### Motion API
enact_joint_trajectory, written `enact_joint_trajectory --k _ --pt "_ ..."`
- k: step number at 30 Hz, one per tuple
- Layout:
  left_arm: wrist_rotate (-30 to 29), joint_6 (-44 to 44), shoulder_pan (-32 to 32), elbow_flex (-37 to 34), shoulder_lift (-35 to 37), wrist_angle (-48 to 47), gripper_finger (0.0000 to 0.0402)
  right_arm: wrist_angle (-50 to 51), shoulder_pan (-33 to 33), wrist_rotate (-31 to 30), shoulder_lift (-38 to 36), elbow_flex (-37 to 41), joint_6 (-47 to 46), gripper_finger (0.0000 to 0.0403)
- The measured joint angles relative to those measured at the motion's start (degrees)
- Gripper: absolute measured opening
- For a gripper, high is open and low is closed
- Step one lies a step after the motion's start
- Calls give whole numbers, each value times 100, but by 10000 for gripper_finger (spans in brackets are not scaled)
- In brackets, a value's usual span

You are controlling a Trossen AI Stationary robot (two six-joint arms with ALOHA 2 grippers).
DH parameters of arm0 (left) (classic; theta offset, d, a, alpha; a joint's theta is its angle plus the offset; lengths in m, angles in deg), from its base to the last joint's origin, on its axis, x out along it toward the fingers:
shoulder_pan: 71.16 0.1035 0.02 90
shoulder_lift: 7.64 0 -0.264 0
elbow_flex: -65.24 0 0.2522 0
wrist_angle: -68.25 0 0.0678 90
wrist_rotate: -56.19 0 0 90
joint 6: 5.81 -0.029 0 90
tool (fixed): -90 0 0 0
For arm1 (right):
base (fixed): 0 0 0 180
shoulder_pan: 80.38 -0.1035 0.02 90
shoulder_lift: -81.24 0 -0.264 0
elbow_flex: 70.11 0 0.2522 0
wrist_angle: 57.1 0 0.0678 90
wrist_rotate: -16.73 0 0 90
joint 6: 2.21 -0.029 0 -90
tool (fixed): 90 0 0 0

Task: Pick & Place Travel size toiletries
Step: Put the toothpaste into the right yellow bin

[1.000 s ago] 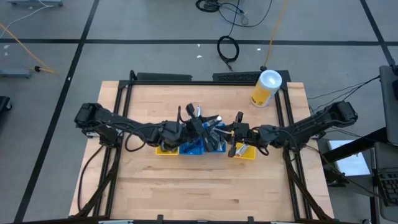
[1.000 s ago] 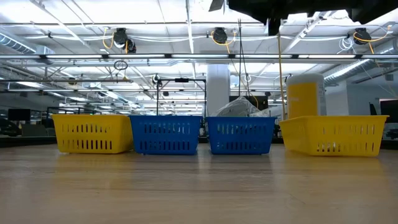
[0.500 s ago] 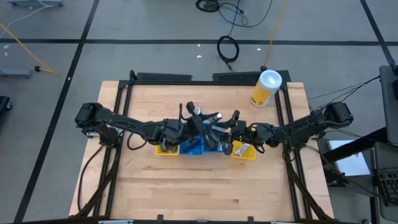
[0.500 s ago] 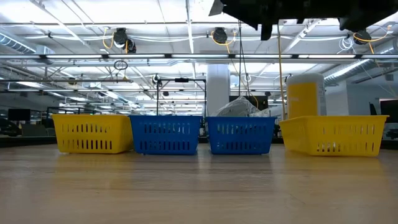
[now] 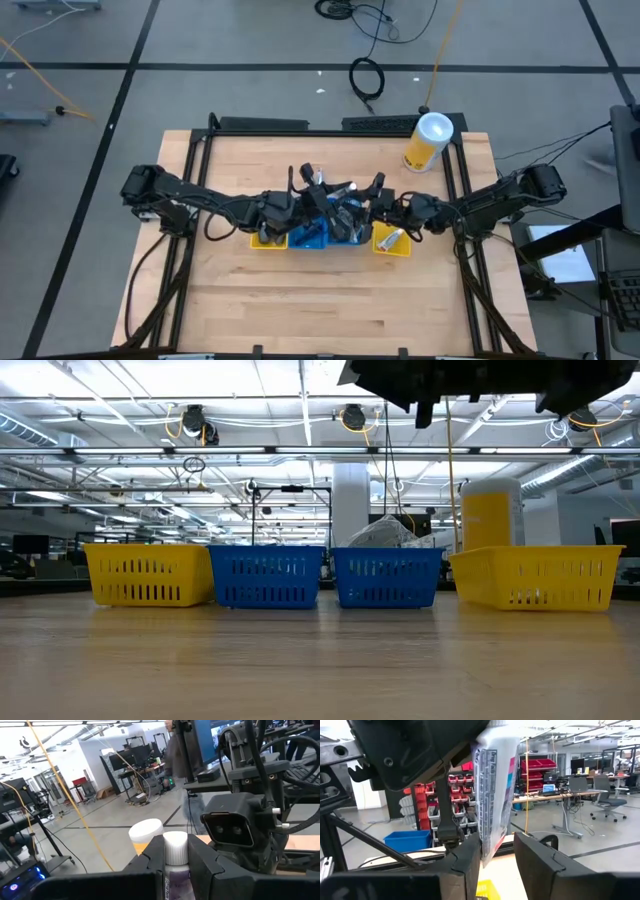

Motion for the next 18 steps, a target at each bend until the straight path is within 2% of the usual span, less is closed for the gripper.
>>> enact_joint_trajectory --k 4,9,18 --pt "2 2 2 0 0 -8 37 123 0 -7 0 -30 -2 82" --pt "-9 33 7 0 0 -10 43 137 0 -10 0 -30 15 13" --pt "-2 -24 -4 0 0 -30 59 143 0 -35 -2 -30 39 2"
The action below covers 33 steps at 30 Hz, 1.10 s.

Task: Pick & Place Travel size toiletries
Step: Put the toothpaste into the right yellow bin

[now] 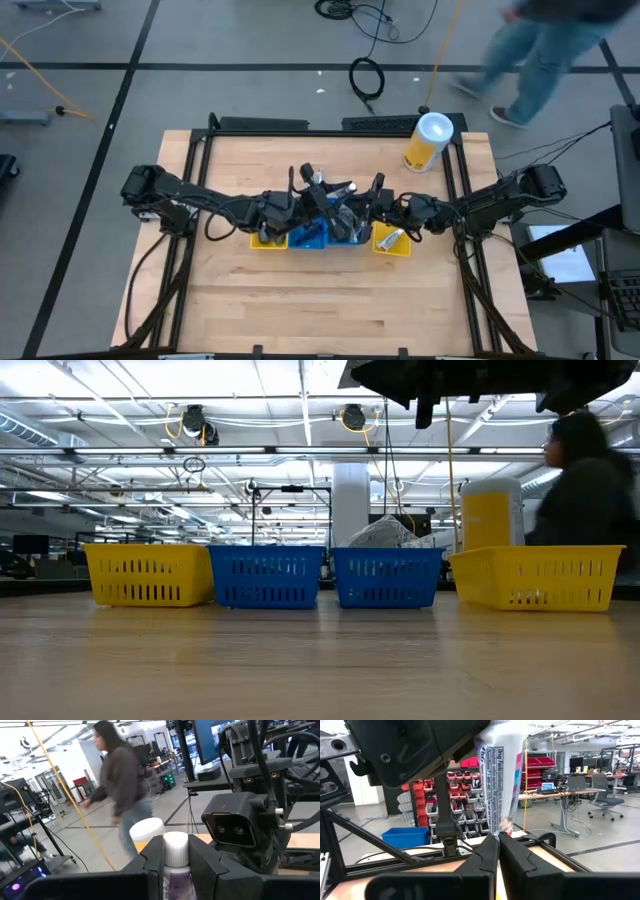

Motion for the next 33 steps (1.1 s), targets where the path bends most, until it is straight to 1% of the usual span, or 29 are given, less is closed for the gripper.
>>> enact_joint_trajectory --k 3,6,12,19,22,29,30,33 --pt "-131 -33 -38 0 0 -8 60 68 -2 -39 -50 0 29 1" --pt "-431 -228 -139 0 2 -7 61 157 -2 -160 -64 -2 50 1" --pt "-770 -493 -350 -4 11 -41 62 342 -4 -162 -165 -7 53 1" --pt "-1279 -742 -490 -4 17 -50 69 663 -42 -343 -449 -4 152 0" --pt "-1330 -785 -527 -4 81 -63 92 805 -46 -351 -558 -2 150 0" --pt "-1462 -866 -568 -4 205 -94 179 1425 -120 -629 -794 2 112 0" --pt "-1578 -959 -571 -4 208 -108 190 1520 -136 -635 -821 1 99 0" --pt "-2222 -1156 -604 -4 218 -244 215 2081 -202 -629 -1033 2 -117 0"
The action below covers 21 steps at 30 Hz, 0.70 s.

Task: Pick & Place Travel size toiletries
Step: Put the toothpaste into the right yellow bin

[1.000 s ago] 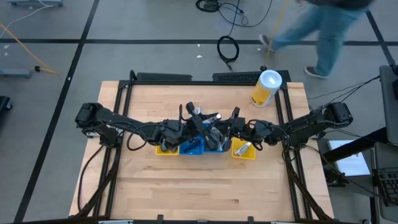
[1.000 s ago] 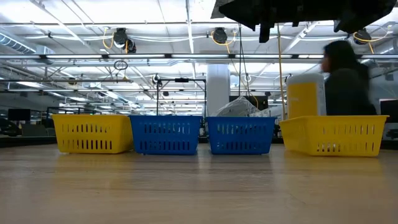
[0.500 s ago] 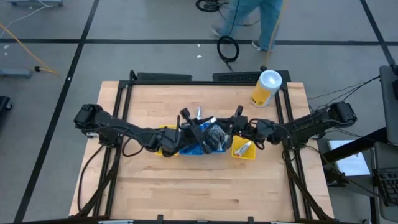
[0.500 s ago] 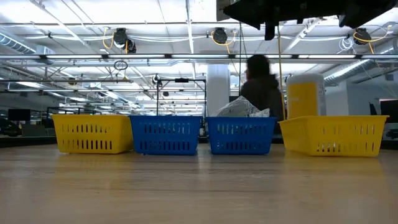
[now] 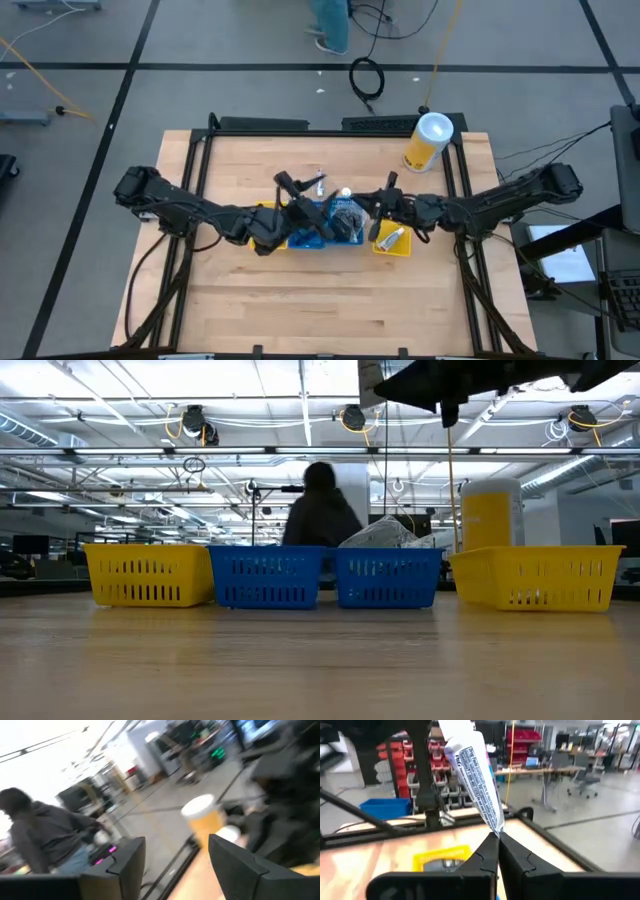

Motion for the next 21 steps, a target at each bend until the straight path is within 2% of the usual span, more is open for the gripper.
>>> enact_joint_trajectory --k 3,11,16,21 --pt "-449 227 17 4 11 -540 228 910 -69 -17 -309 -2 -347 0" --pt "-370 1588 206 4 90 -2365 223 3738 -233 -15 -1158 -2 -1727 0" --pt "328 2437 528 4 114 -3094 212 5092 -378 46 -1526 -2 -2525 0" --pt "974 2887 842 4 114 -3471 207 6344 -548 240 -1660 0 -3461 0"
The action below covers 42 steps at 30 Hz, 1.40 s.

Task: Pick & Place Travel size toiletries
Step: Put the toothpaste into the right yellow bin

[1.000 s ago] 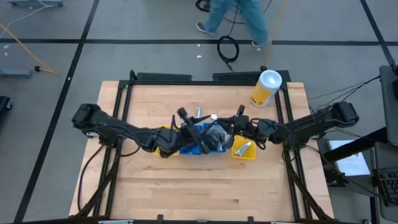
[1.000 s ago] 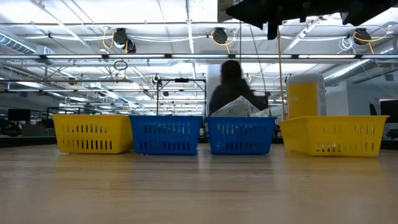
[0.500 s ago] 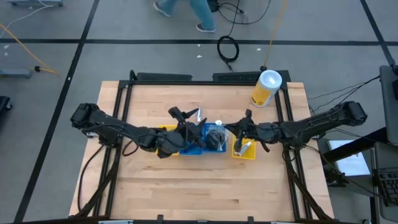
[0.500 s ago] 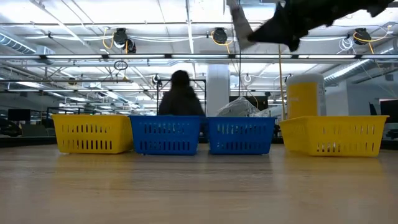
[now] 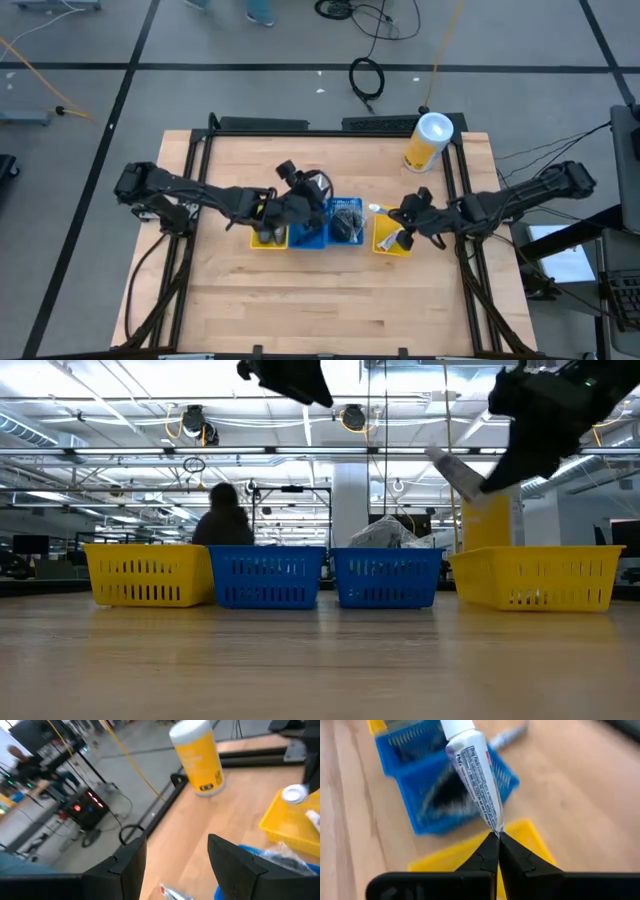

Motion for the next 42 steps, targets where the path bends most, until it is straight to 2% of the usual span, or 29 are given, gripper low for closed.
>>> enact_joint_trajectory --k 10,24,30,34,42 --pt "991 466 565 0 -4 -718 207 920 -160 850 325 0 -865 0" --pt "1792 734 1181 -90 -25 -935 207 1211 -158 1170 654 0 -965 0" --pt "1896 747 1329 -92 -50 -927 207 1428 -158 1189 651 0 -956 0" --pt "1976 750 1433 -92 -50 -931 207 1474 -158 1426 651 0 -945 5" --pt "1982 800 1492 -92 -48 -928 207 1455 -158 1434 651 0 -873 52"
